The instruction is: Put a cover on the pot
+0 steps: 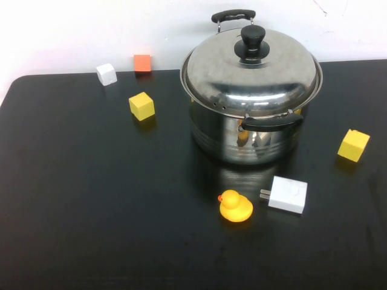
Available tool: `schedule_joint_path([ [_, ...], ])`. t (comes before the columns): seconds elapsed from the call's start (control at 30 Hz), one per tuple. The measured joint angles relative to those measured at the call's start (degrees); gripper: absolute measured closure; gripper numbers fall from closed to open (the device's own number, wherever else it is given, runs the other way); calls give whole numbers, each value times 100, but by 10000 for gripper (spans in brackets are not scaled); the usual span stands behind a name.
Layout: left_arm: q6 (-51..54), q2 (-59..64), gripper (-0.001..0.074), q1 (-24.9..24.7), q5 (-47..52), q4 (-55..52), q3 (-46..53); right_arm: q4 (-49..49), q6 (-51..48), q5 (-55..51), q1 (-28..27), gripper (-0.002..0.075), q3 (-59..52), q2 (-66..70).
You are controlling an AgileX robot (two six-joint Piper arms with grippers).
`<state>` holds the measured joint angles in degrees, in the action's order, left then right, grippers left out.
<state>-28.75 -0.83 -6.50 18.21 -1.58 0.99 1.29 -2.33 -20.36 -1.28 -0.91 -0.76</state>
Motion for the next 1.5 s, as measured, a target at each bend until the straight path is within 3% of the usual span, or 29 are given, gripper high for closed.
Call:
schedule_joint_path([
  [0.1,866,0,737,0,0,11,0,0,-37,0,0,728,0,0],
  [0.23,1221,0,737,0,0,47,0,0,-49,0,0,728,0,0],
  [1.5,1343,0,737,67,11,158,0,0,-49,0,0,728,0,0],
])
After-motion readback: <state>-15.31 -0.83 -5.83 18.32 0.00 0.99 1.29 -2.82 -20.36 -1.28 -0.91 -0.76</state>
